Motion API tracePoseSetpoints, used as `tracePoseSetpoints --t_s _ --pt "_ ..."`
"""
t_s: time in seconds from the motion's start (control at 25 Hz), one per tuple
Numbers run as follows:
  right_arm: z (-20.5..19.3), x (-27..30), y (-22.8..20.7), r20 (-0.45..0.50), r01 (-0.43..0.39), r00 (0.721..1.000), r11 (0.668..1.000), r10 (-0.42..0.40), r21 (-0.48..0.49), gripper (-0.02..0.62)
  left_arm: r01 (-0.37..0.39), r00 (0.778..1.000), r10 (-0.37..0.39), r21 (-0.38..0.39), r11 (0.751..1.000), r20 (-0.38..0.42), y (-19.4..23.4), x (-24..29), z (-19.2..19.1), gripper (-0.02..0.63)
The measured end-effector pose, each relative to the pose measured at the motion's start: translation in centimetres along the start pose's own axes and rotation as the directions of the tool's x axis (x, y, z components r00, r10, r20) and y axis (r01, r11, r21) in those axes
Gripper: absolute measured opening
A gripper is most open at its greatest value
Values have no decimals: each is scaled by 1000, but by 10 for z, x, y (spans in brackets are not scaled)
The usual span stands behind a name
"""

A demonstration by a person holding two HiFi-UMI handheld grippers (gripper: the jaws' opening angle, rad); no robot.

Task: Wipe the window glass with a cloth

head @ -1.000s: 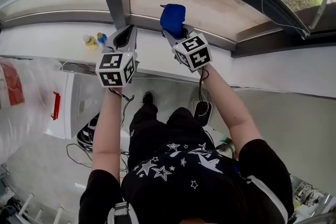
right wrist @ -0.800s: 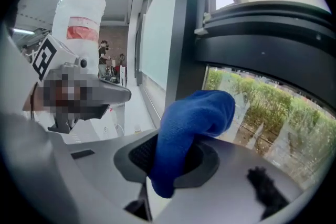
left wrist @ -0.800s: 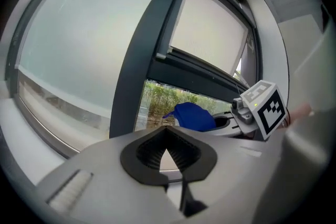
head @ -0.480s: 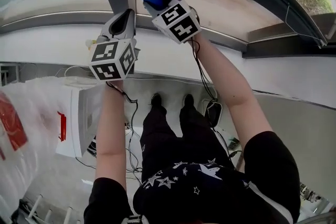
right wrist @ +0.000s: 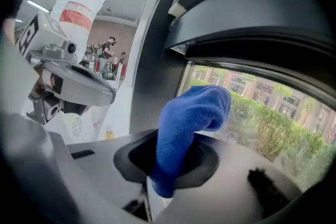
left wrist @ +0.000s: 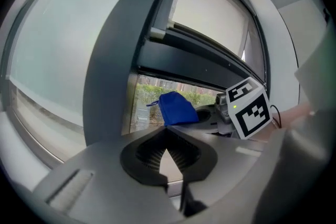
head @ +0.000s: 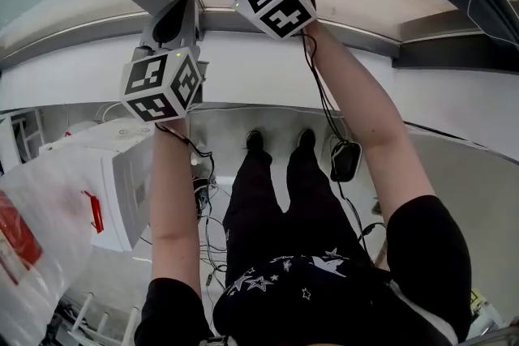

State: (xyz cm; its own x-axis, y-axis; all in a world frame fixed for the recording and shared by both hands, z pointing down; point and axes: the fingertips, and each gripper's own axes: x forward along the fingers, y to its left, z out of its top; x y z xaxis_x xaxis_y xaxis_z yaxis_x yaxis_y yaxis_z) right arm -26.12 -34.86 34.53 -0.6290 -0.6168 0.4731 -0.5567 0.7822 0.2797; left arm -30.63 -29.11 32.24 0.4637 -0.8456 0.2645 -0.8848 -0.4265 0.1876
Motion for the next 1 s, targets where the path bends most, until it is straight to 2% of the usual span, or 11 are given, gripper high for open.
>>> tracePoseSetpoints --t_s 0.24,0.44,0.56,0.72,1.0 --pt "-58 -53 -36 -33 90 995 996 -90 2 71 56 998 -56 20 998 -26 -49 25 -9 8" --pt "-108 -120 -78 -33 205 979 975 -203 90 71 142 988 -139 44 989 -59 -114 53 -18 8" --pt "-142 -169 -108 -50 294 956 944 -290 153 71 211 975 -207 55 976 -75 -161 70 -21 8" --pt "-181 -226 -140 -52 371 928 896 -370 245 71 268 961 -261 71 961 -95 -216 88 -29 8" --pt "-252 -325 -183 -105 498 861 785 -497 369 71 350 933 -338 80 933 -125 -306 113 -42 8"
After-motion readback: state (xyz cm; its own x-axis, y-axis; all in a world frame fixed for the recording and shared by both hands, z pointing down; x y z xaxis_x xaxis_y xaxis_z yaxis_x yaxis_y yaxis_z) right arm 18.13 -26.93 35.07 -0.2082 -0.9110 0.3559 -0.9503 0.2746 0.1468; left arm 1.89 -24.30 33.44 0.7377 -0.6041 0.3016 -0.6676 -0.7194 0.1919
